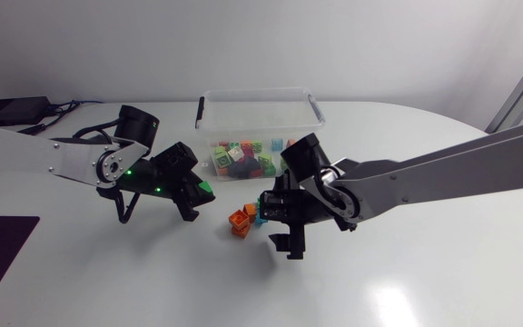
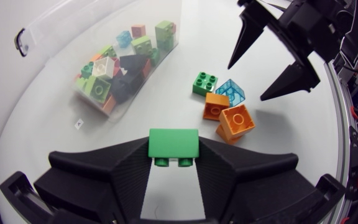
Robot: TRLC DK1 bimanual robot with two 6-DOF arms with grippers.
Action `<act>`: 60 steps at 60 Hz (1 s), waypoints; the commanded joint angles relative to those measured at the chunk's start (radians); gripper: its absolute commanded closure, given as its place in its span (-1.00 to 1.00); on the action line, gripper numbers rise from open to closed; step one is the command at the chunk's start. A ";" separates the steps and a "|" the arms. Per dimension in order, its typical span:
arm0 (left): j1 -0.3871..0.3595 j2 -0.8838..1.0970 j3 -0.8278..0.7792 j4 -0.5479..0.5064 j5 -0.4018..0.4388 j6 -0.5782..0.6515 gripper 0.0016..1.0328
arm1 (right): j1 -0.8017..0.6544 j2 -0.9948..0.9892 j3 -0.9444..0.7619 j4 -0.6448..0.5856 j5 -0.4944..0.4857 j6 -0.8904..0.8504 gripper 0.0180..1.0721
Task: Place the duplo bricks in the container
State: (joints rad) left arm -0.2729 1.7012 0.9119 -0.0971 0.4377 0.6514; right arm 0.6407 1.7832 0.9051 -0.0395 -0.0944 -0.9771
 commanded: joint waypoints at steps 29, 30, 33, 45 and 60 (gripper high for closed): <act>-0.029 -0.202 0.082 -0.133 0.010 0.004 0.23 | 0.048 0.071 0.084 0.043 0.048 -0.106 -0.46; -0.029 -0.206 0.085 -0.136 0.012 0.004 0.23 | 0.050 0.073 0.086 0.043 0.050 -0.107 -0.46; -0.028 -0.212 0.096 -0.145 0.012 0.007 0.24 | 0.057 0.081 0.092 0.046 0.058 -0.109 -0.38; -0.026 -0.222 0.136 -0.171 0.012 0.008 0.24 | 0.074 0.104 0.106 0.047 0.071 -0.115 -0.02; -0.029 -0.230 0.153 -0.184 0.012 0.011 0.24 | 0.068 0.130 0.095 0.056 0.079 -0.112 -0.34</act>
State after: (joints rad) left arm -0.2996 1.4929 1.0355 -0.2722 0.4412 0.6518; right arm 0.7071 1.8854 0.9916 0.0048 -0.0235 -1.0599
